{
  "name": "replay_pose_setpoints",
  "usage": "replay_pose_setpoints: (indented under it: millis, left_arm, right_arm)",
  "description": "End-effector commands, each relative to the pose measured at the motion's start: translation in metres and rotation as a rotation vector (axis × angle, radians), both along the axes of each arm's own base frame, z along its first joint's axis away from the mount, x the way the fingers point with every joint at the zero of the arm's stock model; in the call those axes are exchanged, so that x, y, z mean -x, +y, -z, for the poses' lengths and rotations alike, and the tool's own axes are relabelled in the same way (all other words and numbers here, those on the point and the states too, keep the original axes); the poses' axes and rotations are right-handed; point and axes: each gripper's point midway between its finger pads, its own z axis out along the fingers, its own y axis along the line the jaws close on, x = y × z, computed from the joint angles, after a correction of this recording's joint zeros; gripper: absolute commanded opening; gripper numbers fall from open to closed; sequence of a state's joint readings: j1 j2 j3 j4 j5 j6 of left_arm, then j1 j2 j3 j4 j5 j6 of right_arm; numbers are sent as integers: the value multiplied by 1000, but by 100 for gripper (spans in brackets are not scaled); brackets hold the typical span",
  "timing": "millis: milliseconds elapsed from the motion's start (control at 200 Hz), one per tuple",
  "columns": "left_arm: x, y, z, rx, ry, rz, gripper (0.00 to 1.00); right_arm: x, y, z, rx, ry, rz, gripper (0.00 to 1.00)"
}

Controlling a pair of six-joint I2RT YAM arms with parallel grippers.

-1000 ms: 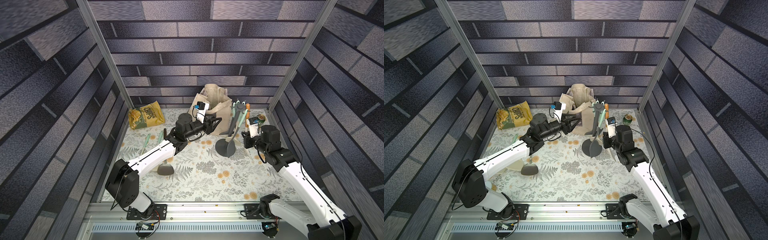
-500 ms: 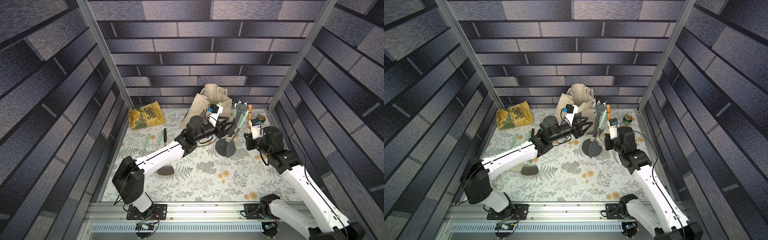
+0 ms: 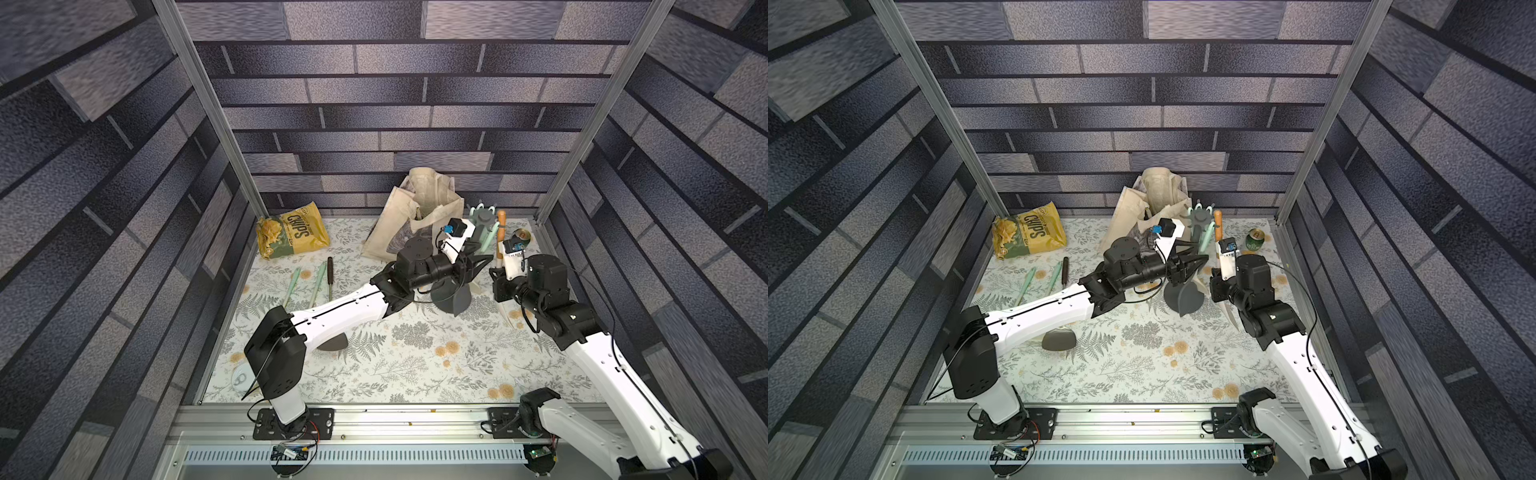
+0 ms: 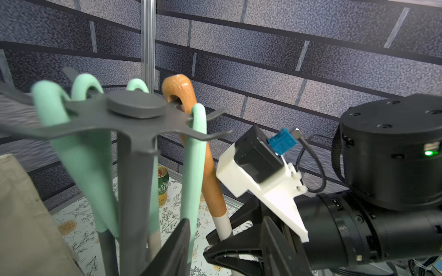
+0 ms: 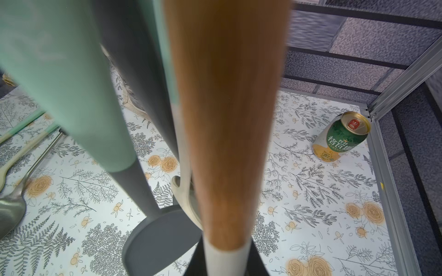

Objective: Take the spatula off the kitchen utensil rack
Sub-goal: Take off the spatula from the rack.

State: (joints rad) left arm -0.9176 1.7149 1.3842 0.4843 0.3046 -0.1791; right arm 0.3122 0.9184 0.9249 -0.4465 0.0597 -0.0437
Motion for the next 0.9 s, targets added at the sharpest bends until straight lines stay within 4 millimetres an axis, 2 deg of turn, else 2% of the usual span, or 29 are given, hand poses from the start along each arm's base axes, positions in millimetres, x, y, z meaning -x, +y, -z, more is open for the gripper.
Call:
replay_pose_setpoints:
  millis: [0,170,396,676,831,897]
  left_arm:
    - [-11,-5,-10,6,-55,-33,50]
    - [-17,-16,-1,-20,-49,-25,48]
    - [-28,-9,6,-45,-66,-117,47]
    - [-34,-16,30,-98,-52,-134,43]
    - [-37,-27,32,-97,-47,-113,36]
    - [-36,-27,30,-91,-43,-106,28]
  right_arm:
    - [-1,0,-18,-11,-50,0,0]
    - [0,-1,-17,1,-49,-2,0]
    - [0,0,-17,7,-48,-10,0]
    - [-3,1,-15,12,-41,-15,0]
    - [-4,2,-13,16,-32,-19,0]
    - [-4,2,-12,18,-31,-17,0]
